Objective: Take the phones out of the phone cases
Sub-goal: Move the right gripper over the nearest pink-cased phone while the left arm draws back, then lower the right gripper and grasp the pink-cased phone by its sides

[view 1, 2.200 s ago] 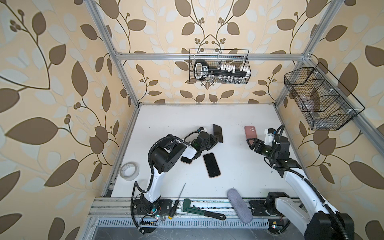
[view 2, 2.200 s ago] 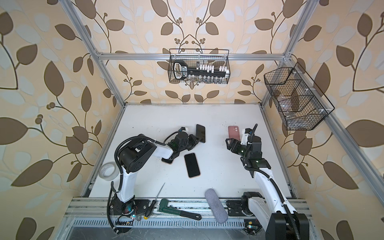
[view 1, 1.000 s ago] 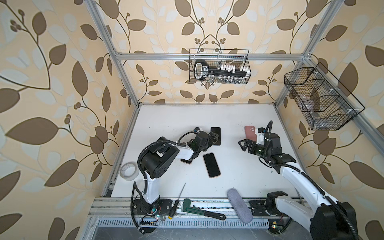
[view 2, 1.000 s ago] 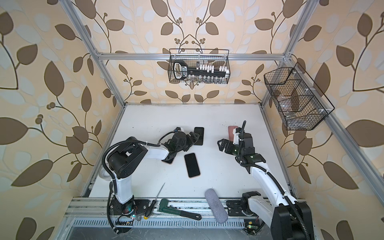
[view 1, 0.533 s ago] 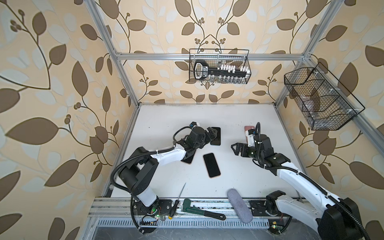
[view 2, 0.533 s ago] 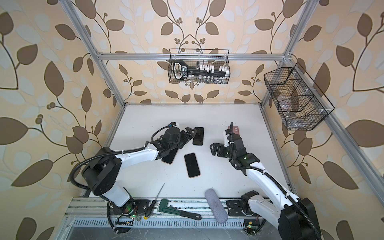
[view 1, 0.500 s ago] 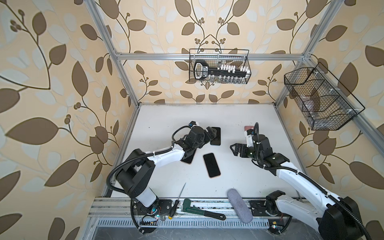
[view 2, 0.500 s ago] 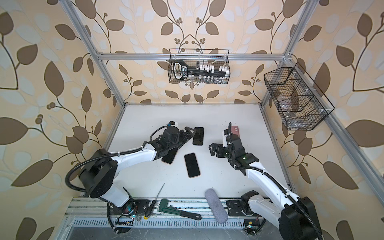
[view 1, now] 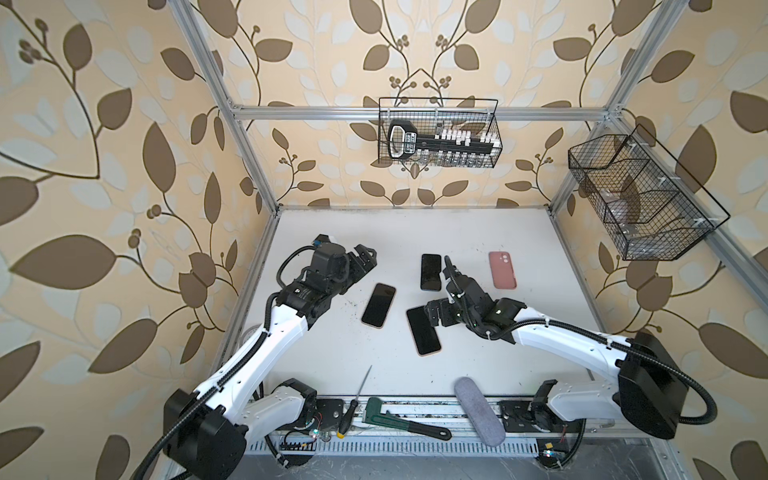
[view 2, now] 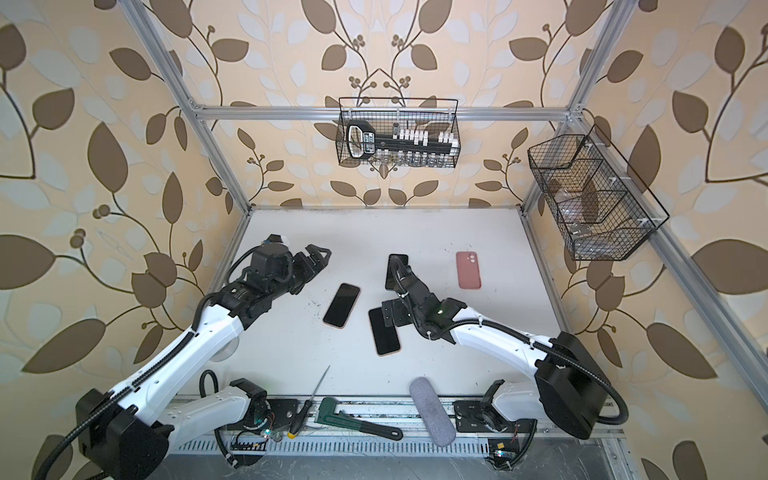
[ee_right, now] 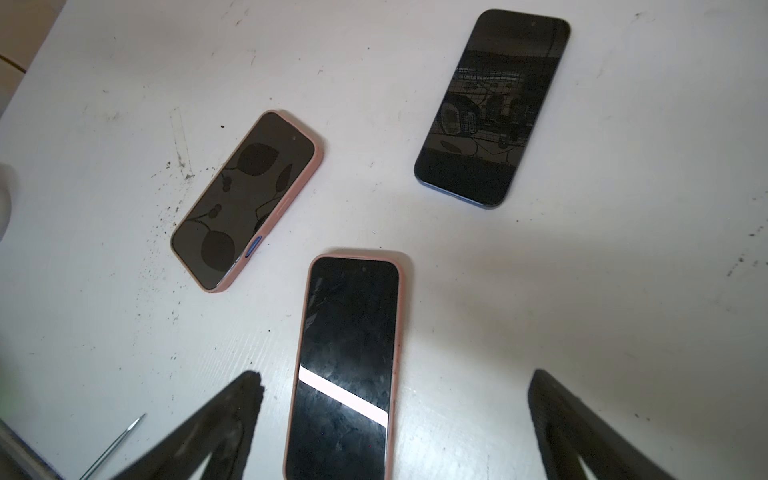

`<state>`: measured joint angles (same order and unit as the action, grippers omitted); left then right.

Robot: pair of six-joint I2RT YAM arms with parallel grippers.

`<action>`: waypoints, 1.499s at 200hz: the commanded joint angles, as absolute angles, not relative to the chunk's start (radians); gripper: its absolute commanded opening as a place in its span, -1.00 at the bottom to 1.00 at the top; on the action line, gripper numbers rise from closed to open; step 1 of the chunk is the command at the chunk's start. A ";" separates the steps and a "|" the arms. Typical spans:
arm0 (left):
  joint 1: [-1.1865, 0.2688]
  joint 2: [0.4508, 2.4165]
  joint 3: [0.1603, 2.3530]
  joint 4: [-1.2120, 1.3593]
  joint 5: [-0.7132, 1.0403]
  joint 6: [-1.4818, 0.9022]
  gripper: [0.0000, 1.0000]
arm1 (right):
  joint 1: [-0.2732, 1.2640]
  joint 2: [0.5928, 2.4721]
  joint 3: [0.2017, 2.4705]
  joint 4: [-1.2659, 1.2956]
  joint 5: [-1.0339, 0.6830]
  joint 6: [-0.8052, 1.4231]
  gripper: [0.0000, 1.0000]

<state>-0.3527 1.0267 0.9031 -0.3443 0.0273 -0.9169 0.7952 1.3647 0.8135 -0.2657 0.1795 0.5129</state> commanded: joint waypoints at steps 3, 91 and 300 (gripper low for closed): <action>-0.264 0.953 0.890 -0.493 0.098 -0.827 0.98 | 0.823 1.425 0.859 -0.275 0.222 0.538 1.00; 0.004 0.999 0.877 -0.520 0.377 -0.736 0.98 | 0.864 1.602 0.950 -0.287 0.218 0.567 1.00; 0.018 0.996 0.850 -0.464 0.423 -0.774 0.97 | 0.965 1.725 0.996 -0.385 0.250 0.691 1.00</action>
